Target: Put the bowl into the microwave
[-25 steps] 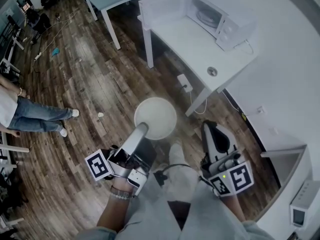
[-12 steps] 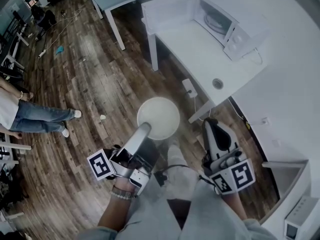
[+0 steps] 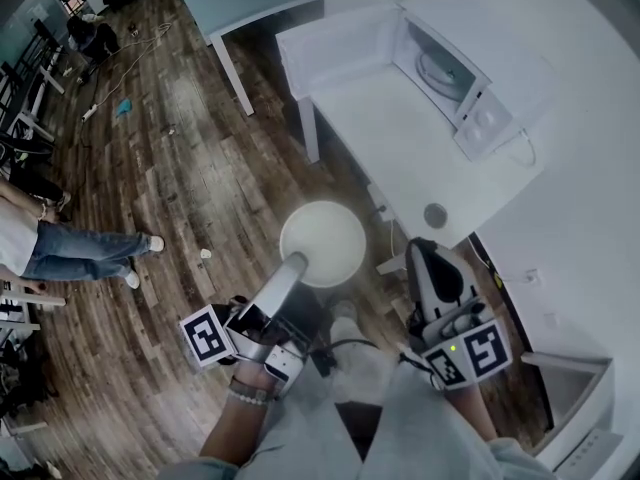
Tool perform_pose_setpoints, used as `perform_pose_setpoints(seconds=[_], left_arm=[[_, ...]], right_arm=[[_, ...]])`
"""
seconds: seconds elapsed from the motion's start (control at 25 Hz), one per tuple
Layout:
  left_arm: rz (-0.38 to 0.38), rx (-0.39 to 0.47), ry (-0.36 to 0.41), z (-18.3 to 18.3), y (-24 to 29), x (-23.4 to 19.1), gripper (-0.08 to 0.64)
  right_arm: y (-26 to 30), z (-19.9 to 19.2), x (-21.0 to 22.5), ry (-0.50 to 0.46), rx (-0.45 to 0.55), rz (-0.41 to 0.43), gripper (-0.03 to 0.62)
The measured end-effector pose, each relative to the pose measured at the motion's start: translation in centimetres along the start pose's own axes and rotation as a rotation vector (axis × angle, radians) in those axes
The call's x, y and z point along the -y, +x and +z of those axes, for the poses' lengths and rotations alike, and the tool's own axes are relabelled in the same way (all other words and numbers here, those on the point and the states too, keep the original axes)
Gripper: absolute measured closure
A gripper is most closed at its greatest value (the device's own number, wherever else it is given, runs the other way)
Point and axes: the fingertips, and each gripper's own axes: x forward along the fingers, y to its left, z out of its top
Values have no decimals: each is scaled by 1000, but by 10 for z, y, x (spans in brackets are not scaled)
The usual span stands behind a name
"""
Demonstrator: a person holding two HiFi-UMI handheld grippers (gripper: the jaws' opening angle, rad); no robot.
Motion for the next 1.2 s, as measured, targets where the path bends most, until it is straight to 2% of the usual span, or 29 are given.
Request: perform_pose_setpoints(seconds=[0.4, 0.56, 0.96, 1.2], left_arm=[[3, -7, 30, 29, 70, -24, 322], [8, -12, 18, 33, 93, -31, 322], [-2, -112, -8, 36, 146, -44, 322], [-12, -177, -44, 50, 178, -59, 322]], right_arm=[[46, 7, 64, 2, -6, 2, 591], [51, 10, 84, 2, -4, -15, 591], [55, 19, 124, -4, 24, -116, 591], [69, 19, 144, -12, 31, -189, 591]])
